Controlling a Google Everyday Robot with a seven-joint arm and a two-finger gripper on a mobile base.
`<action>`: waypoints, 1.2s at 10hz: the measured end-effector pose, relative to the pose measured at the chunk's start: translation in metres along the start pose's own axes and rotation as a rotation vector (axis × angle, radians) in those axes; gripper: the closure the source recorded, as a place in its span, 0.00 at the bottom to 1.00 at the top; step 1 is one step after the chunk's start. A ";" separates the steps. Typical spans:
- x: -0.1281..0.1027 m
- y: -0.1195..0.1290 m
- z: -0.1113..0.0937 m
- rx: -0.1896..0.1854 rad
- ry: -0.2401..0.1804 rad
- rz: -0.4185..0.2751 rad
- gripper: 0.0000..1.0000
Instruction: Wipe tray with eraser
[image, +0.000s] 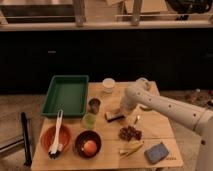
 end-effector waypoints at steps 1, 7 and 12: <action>-0.003 0.001 0.002 -0.005 0.001 -0.008 0.20; -0.019 0.006 0.007 -0.020 -0.002 -0.033 0.20; -0.038 0.007 0.008 -0.054 -0.090 -0.039 0.20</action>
